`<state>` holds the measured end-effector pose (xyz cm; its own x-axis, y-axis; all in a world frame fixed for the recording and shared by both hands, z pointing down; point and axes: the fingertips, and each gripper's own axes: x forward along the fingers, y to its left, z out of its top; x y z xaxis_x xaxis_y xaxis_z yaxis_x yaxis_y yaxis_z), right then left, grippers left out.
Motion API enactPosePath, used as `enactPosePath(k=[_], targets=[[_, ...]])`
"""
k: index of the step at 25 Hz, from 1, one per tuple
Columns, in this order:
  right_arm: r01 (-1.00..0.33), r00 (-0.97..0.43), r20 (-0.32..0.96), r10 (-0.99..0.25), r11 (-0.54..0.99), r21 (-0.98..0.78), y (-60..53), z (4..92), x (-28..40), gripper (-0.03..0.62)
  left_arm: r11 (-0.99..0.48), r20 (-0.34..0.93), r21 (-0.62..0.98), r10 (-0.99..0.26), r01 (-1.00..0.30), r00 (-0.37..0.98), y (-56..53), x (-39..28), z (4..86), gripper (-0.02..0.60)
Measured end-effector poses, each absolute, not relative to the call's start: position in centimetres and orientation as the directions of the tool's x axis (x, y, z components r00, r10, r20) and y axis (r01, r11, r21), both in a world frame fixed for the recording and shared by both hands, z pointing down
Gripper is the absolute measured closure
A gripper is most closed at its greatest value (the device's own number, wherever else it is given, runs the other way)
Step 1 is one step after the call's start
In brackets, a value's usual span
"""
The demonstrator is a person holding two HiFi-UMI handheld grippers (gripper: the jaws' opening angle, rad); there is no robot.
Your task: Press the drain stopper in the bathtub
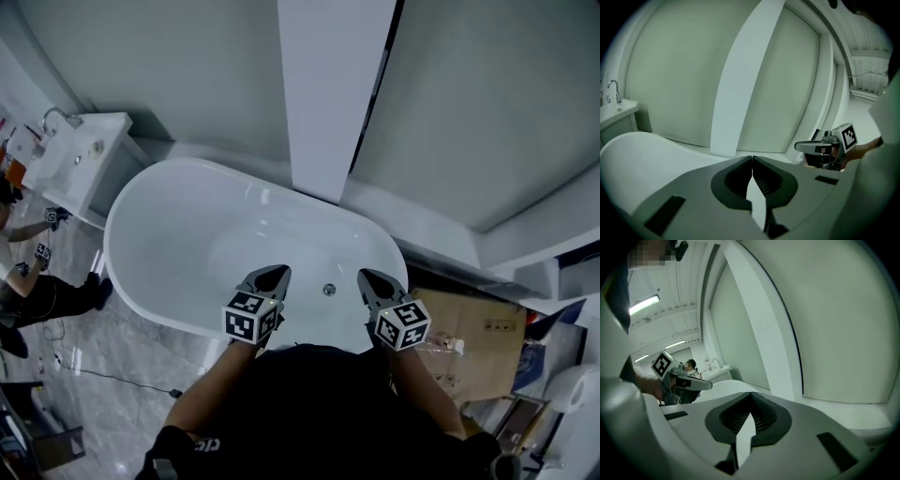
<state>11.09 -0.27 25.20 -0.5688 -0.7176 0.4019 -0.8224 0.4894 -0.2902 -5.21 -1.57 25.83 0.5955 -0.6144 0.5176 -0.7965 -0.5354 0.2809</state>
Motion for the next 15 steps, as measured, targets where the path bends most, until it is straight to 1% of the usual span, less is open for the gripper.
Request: enactPosePath(k=[6,15], targets=[[-0.815,-0.572,0.282,-0.770,0.496,-0.298,-1.3,19.7,11.5,0.582,-0.533,0.434,0.234,-0.692,-0.813,0.578,-3.3,-6.0,20.7,0.562],[-0.798,-0.593,0.117,-0.796,0.563,-0.216,-2.8,11.5,10.9,0.582,-0.552,0.273,0.170,-0.770,-0.816,0.577,-7.0,-6.6,11.5,0.562]])
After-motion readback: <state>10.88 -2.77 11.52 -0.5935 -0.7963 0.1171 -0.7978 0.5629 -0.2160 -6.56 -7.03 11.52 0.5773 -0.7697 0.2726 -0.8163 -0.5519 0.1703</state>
